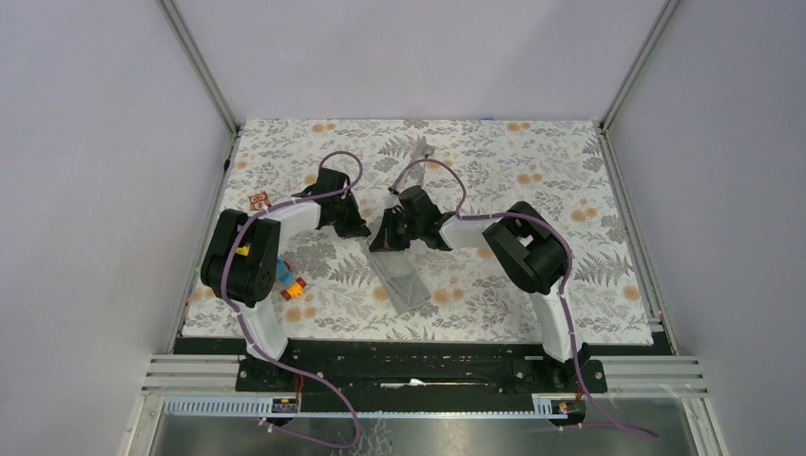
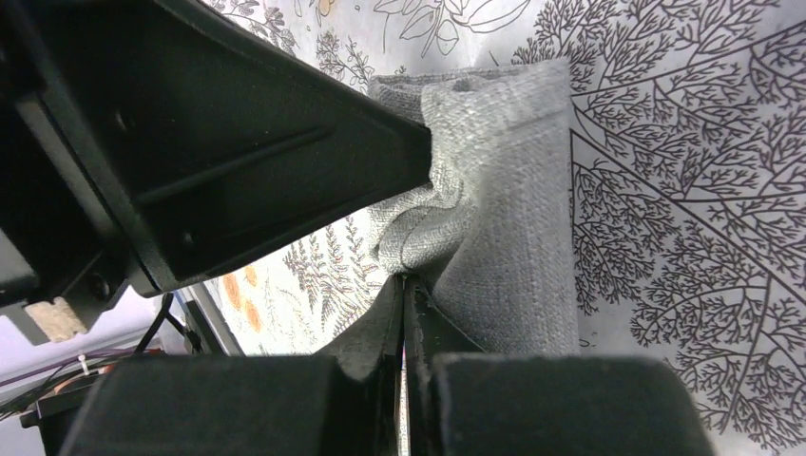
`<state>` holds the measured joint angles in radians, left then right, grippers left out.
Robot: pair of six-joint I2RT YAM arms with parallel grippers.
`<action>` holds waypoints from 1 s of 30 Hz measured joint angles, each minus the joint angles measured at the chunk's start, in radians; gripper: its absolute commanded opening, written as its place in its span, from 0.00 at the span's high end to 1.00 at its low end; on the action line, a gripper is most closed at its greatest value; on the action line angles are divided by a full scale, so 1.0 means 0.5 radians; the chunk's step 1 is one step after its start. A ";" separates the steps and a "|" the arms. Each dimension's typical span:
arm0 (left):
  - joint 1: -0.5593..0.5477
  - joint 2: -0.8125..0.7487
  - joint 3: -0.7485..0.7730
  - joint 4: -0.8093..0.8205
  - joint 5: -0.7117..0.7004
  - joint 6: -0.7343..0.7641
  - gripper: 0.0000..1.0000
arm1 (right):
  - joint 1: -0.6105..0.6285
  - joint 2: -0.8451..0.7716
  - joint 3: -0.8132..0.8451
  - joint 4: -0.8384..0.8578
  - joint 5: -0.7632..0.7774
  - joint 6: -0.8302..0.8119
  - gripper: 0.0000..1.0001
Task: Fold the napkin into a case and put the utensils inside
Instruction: Stuff the top corner of the smaller-rectangle-folded napkin into the folded napkin, then pick up the smaller rectangle-folded napkin from the center of the board.
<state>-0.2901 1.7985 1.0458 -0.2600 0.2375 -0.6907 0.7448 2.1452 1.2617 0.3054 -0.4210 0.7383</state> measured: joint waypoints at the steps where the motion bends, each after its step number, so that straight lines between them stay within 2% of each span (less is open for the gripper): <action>1: 0.002 0.018 -0.003 0.027 0.022 -0.020 0.99 | 0.000 0.000 0.000 -0.001 0.002 -0.002 1.00; 5: 0.005 0.017 -0.031 0.097 0.047 -0.058 0.96 | 0.000 -0.023 0.003 -0.056 0.024 -0.071 0.93; 11: -0.005 -0.088 -0.041 0.024 -0.011 -0.059 0.81 | 0.000 -0.202 -0.002 -0.326 0.085 -0.266 0.84; 14: -0.007 -0.188 -0.041 -0.022 -0.019 -0.051 0.78 | 0.000 -0.330 -0.004 -0.423 0.132 -0.349 0.81; 16: -0.008 -0.243 -0.041 -0.033 -0.015 -0.053 0.80 | 0.000 -0.385 -0.004 -0.449 0.150 -0.381 0.77; 21: -0.008 -0.259 -0.064 -0.003 0.021 -0.069 0.90 | 0.000 -0.404 -0.005 -0.507 0.190 -0.419 0.76; 30: -0.009 -0.041 -0.085 0.075 0.098 -0.087 0.94 | 0.020 -0.398 -0.005 -0.584 0.266 -0.479 0.67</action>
<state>-0.2947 1.7779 1.0035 -0.2226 0.2863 -0.7341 0.7547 1.9461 1.2591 0.0135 -0.2882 0.4988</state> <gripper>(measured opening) 0.065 0.309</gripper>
